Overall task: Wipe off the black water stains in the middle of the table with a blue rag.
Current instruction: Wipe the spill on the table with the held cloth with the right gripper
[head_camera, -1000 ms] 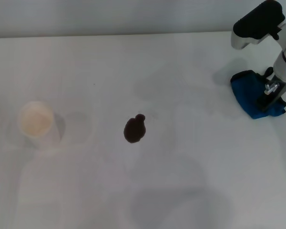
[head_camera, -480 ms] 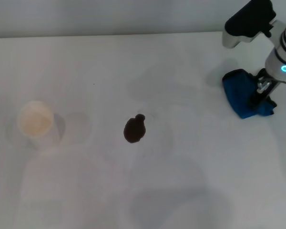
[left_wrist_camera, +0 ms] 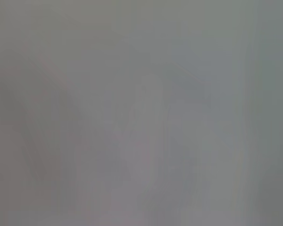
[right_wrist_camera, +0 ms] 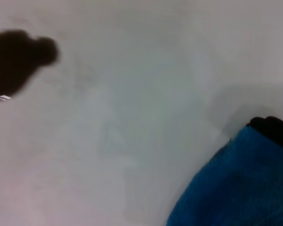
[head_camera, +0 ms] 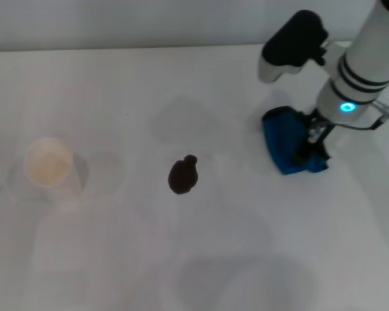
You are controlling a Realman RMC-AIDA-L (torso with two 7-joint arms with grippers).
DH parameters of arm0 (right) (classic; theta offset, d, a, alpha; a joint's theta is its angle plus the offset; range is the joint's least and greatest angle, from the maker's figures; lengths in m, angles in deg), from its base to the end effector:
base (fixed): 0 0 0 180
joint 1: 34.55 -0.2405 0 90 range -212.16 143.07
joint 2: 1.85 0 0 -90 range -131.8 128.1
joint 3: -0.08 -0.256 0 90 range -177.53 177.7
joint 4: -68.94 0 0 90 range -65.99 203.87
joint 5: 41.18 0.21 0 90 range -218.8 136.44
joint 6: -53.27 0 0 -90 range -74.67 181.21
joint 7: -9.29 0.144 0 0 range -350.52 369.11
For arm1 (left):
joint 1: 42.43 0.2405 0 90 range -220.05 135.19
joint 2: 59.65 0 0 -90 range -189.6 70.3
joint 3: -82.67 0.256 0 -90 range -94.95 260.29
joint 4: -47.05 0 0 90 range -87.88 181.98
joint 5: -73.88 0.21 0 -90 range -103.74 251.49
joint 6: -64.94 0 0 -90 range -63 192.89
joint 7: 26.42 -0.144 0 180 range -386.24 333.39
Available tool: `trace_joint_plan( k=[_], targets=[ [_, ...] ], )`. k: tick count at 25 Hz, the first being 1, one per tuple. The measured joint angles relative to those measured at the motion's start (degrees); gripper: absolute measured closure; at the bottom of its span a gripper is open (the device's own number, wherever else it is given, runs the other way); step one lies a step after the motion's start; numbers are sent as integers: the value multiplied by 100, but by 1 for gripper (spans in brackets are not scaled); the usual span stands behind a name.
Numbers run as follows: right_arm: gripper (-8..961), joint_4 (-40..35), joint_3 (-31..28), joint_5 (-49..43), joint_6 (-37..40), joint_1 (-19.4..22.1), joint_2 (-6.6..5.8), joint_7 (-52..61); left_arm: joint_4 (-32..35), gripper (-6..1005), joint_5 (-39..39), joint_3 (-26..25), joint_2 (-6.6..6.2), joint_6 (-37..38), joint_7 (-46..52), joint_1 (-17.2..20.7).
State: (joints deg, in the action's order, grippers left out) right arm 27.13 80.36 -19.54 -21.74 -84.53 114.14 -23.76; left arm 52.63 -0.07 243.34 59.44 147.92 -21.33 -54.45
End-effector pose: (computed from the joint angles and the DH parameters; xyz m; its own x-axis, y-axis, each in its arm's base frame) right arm 0.2350 0.3983 -0.0253 0.5741 -0.7157 0.3977 -0.4793 -0.6876 -0.5455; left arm -0.3719 0.2325 -0.0032 0.7658 -0.0764 0.6385 0.6346 -0.0702 -0.7696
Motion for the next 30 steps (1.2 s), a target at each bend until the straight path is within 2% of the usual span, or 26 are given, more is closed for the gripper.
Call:
trace_joint_plan(
  k=[13,19,25,30],
  targets=[
    [871,-1036,2274,1496,-72,-29,21,786,67,119,63,0,3,-2,-10,-123],
    [870,-1100,3371,1945,156,-368,20,1262,74,120,137,0,0,-10,-21,-153],
    [876,-1527,4122,2373,166,-587,20,1499,75,120,139,0,-1,-21,-20,-205],
    [876,-1854,4471,2590,135,-717,20,1635,75,119,140,0,0,-67,-18,-268]
  ],
)
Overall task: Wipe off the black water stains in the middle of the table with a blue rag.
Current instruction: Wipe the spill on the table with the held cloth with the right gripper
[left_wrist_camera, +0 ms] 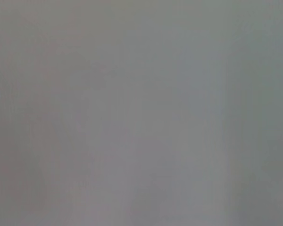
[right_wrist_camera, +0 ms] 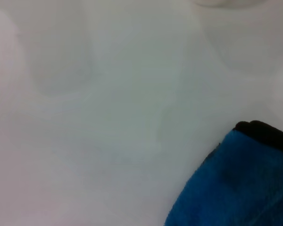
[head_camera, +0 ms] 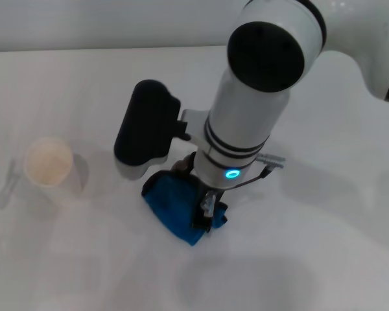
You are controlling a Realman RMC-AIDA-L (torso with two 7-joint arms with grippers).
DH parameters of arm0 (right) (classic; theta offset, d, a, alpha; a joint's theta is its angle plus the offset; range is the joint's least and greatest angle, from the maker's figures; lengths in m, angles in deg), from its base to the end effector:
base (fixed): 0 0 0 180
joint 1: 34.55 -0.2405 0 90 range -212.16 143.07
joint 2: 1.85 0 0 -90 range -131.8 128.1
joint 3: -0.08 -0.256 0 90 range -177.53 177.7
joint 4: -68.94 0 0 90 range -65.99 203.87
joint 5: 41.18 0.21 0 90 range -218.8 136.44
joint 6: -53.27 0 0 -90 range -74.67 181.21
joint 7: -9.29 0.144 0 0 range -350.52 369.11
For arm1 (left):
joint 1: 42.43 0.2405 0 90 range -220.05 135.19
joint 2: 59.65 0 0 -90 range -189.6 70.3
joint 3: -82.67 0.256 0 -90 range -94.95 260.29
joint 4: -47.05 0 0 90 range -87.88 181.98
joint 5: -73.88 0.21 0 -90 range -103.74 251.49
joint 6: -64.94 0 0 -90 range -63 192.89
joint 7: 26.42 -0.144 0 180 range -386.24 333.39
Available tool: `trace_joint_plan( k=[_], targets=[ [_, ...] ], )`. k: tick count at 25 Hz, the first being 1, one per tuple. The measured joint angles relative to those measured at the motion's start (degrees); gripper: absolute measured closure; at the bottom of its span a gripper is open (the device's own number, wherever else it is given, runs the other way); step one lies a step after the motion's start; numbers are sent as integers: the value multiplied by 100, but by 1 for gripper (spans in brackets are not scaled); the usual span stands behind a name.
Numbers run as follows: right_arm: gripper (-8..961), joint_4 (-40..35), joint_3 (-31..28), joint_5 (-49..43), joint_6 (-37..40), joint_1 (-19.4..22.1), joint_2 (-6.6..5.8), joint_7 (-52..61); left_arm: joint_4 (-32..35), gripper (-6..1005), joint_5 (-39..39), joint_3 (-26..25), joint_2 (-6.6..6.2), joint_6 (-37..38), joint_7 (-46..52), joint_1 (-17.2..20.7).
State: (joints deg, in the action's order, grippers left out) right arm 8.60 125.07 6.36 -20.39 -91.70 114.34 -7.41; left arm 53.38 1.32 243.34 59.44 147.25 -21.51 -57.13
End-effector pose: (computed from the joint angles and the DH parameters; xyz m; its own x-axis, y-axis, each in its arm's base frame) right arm 0.1119 0.3246 -0.1262 0.7669 -0.3181 0.5574 -0.2091 -0.9450 -0.2516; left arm -0.3578 0.2499 -0.0090 0.7591 -0.1015 0.6430 0.6315 -0.1251 -0.7652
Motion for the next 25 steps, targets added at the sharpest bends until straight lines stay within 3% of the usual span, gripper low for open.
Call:
trace_joint_plan(
  k=[5,18,25],
  targets=[
    [875,71,125,83,132,-131,1,33,-1,119,-1,0,7,-11,-1,-8],
    [876,1839,7,45,1265,-708,1,-15,12,120,-5,0,18,-31,13,31],
    [875,2566,-337,-147,1632,-912,0,-19,17,120,10,0,18,-154,17,11]
  ],
)
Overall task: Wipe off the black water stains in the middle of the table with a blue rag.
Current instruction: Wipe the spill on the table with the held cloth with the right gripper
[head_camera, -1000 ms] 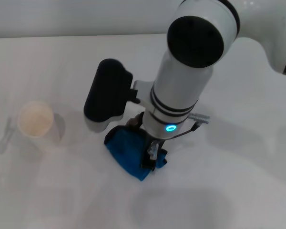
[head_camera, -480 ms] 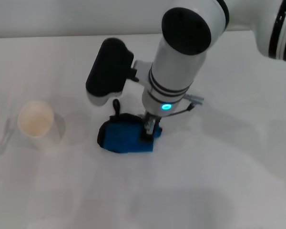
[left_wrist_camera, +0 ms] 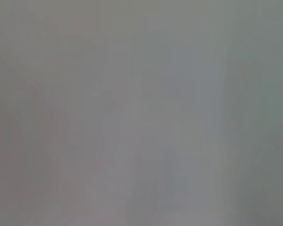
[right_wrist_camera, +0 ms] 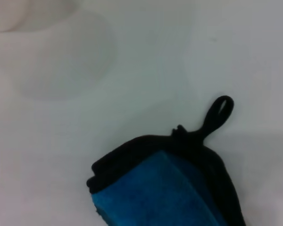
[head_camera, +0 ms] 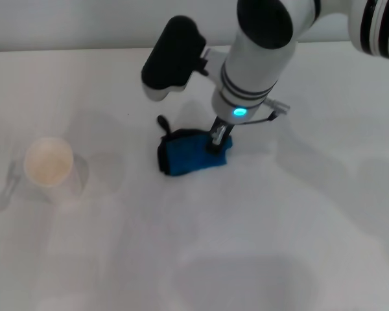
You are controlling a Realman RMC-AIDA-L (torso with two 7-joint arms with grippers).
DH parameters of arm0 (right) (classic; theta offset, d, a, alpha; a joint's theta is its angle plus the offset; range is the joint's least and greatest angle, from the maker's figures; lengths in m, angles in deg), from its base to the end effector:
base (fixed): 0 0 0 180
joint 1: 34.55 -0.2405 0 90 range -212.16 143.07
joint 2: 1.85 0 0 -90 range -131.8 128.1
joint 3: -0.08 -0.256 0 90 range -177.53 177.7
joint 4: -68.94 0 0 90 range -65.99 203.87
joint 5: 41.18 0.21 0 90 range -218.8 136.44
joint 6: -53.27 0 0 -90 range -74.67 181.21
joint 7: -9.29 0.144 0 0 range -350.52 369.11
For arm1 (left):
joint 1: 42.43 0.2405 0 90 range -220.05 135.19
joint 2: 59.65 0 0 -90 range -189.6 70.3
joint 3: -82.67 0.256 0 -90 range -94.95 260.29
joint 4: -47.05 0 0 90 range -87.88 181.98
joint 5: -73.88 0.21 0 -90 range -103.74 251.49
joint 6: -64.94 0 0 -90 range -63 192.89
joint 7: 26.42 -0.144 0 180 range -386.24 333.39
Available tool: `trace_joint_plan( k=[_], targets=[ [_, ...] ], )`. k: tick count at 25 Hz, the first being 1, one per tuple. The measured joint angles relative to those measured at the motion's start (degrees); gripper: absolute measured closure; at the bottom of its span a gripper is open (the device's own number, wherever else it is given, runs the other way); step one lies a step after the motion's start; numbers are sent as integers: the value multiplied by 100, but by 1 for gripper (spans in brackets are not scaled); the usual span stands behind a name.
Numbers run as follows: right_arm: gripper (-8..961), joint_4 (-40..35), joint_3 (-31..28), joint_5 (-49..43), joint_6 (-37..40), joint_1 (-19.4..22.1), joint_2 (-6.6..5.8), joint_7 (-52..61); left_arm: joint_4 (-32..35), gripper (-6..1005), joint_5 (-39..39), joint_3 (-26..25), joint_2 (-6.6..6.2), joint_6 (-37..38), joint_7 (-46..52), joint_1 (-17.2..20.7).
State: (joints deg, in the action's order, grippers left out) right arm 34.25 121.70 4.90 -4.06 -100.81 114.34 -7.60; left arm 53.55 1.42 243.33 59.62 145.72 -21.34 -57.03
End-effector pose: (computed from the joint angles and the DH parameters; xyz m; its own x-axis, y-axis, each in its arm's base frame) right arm 0.1414 0.4078 -0.1093 0.7407 -0.4945 0.4547 -0.2318 -0.8234 -0.5180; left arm -0.3600 0.2495 -0.0131 0.7576 -0.0734 0.6486 0.6383 -0.1248 -0.7596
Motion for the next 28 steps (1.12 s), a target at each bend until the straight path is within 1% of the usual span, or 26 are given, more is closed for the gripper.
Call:
trace_joint_plan(
  k=[4,7,11,15,18,20,21,28],
  targets=[
    [875,181,-459,-505,20,38,0,57,1,120,5,0,-5,-16,2,-13],
    [875,252,-597,-746,21,62,0,115,1,119,7,0,-9,-16,2,-34],
    [876,58,-605,-710,-138,181,0,-9,1,119,10,-3,-19,-16,2,-72],
    [876,-331,-610,-319,-364,332,0,-345,1,119,13,-5,-14,-16,0,-91],
    [876,-519,-505,186,-480,385,1,-723,1,119,13,-5,-12,-16,-1,-105],
    [876,-641,-274,557,-503,407,0,-926,1,119,13,-1,-11,-16,-1,-111],
    [876,-750,-26,817,-494,406,0,-987,1,119,13,0,-10,-15,-1,-112],
    [875,-1007,335,1275,-491,402,0,-1139,1,120,12,0,0,-13,2,-118]
  ],
)
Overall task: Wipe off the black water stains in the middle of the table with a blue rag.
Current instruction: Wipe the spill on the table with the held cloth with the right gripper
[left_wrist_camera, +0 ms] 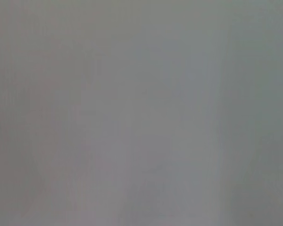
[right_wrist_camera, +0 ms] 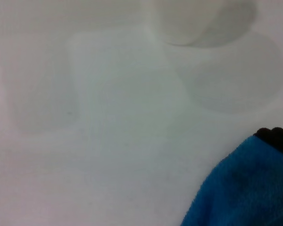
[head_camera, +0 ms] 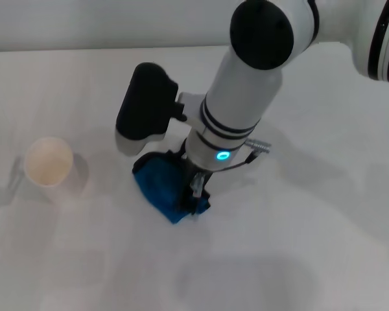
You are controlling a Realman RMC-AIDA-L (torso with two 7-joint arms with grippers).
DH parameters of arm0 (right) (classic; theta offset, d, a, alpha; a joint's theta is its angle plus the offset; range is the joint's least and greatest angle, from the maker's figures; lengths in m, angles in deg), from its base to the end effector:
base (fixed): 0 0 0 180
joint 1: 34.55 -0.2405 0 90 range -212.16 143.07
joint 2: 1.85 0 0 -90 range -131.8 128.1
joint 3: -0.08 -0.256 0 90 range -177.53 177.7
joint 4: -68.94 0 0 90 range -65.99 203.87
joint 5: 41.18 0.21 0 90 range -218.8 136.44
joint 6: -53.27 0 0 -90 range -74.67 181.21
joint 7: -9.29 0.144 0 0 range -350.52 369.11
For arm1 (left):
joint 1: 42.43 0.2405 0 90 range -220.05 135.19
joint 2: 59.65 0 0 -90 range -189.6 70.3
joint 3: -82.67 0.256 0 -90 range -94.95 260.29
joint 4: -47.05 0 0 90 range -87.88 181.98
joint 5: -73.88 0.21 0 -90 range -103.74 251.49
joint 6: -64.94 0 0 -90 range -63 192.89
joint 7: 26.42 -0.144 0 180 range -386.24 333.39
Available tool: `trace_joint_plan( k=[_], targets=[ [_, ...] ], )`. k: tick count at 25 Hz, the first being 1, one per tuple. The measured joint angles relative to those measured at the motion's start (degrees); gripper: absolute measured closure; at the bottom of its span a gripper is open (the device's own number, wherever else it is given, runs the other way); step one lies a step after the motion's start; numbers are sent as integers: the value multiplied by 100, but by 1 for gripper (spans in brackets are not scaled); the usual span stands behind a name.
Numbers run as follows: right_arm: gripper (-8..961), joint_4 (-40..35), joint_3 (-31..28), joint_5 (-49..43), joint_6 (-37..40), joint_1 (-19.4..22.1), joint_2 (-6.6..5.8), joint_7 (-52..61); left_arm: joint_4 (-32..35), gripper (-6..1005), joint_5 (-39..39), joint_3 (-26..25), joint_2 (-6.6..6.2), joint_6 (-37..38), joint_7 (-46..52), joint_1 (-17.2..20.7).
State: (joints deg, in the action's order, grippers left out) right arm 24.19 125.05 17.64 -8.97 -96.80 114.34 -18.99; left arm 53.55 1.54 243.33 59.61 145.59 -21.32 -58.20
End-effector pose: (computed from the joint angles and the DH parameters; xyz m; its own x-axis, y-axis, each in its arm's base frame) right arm 0.1206 0.3558 -0.1362 0.8185 -0.3118 0.4824 -0.2278 -0.9472 -0.2257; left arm -0.3549 0.2568 -0.0135 0.7564 -0.0865 0.6484 0.6352 -0.1396 -0.7596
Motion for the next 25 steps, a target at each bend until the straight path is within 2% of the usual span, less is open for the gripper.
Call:
trace_joint_plan(
  k=[5,9,16,25],
  targets=[
    [875,-286,308,339,-216,-42,0,-217,0,120,0,1,1,2,0,-52],
    [876,-276,320,396,-210,-44,-1,-263,0,120,0,0,-4,1,-7,-95],
    [876,353,-185,-23,257,-70,0,-143,0,120,0,0,-13,-3,-9,-126],
    [877,1136,-1135,-1226,517,-64,-6,18,0,119,-11,-29,-18,-27,-10,-170]
  ],
)
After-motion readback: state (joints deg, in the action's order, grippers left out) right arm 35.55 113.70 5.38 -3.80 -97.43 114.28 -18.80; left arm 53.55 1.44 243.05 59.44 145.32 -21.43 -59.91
